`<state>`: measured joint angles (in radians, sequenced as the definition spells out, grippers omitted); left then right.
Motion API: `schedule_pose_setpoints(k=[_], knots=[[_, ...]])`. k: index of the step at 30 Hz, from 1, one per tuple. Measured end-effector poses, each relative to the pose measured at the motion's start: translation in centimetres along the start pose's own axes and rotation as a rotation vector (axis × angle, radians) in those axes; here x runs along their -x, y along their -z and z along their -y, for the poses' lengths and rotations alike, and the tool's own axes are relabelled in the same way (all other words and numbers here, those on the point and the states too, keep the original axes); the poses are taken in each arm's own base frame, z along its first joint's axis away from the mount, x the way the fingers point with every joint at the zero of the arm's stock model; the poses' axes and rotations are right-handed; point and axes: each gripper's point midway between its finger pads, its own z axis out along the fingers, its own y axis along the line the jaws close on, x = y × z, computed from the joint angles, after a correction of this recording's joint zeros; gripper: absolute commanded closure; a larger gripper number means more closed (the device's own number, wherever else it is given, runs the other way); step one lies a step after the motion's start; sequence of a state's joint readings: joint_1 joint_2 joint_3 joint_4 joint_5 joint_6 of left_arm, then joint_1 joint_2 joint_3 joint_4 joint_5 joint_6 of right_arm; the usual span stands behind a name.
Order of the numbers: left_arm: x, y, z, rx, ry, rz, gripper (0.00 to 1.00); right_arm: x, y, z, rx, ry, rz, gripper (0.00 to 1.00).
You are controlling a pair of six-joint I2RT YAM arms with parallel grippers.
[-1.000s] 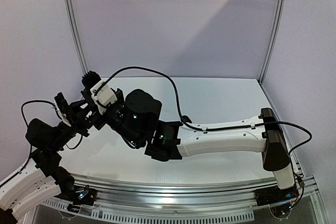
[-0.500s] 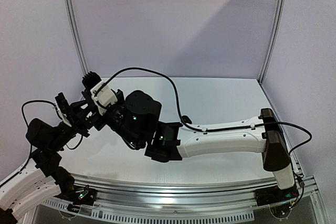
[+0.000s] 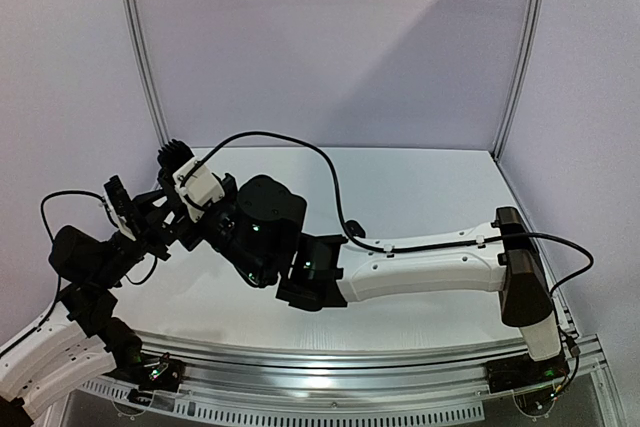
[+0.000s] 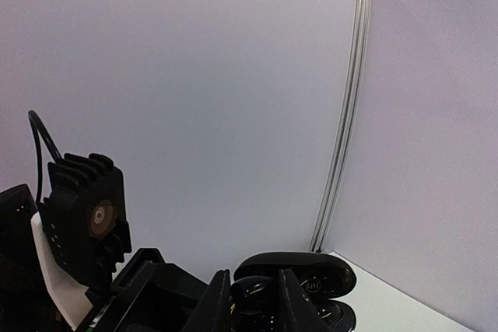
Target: Insert the wireless bluetooth earbuds into the charging case
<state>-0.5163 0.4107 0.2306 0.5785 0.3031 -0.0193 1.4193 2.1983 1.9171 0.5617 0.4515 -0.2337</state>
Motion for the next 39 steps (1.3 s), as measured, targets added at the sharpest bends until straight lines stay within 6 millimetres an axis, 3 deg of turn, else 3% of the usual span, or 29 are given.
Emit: schedule_pose_setpoints(k=[39], knots=[[-0.69, -0.04, 0.59, -0.034, 0.056, -0.027, 1.0, -0.76, -0.06, 0.39, -0.029, 0.034, -0.052, 0.73]])
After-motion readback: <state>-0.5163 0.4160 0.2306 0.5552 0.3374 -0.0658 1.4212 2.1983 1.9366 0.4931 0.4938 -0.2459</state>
